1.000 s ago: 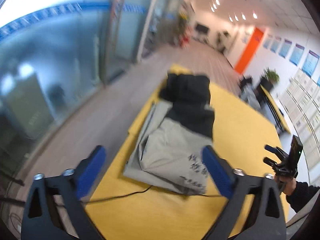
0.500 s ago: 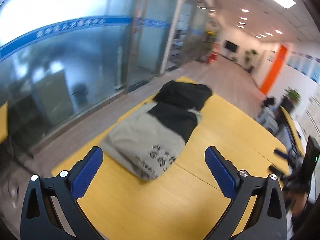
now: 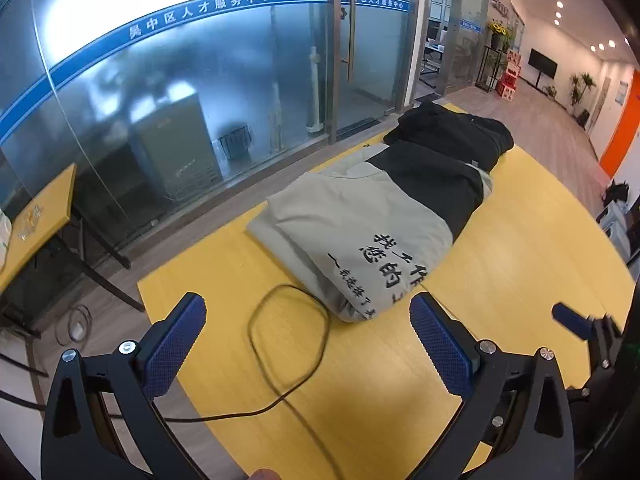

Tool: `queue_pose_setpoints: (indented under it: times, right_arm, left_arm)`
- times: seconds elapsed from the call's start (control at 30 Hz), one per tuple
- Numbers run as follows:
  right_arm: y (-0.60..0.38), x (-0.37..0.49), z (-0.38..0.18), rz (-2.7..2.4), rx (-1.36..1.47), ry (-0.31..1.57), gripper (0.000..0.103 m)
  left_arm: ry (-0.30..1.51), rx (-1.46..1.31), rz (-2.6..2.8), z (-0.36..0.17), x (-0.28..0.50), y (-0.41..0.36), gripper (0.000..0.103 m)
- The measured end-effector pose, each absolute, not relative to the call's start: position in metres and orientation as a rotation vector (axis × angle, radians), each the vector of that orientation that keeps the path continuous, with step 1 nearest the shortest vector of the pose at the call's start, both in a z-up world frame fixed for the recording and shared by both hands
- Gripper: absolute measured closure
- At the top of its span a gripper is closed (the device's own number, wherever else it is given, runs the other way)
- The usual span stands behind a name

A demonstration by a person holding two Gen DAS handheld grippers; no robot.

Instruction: Fold clothes

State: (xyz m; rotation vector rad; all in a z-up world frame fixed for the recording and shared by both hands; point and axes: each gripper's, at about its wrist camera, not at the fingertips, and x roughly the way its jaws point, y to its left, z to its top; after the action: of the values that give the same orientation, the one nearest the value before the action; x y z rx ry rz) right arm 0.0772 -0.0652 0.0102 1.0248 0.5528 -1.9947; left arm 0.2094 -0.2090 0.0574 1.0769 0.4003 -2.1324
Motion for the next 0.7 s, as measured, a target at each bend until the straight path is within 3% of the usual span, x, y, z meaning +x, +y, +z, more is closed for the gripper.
queue_pose_setpoints:
  times: [0.7]
  right_arm:
    - [-0.087, 0.073, 0.008, -2.038, 1.046, 0.591, 0.0]
  left_arm:
    - [0.384, 1.145, -2.102, 0.039, 0.2, -0.211, 0.0]
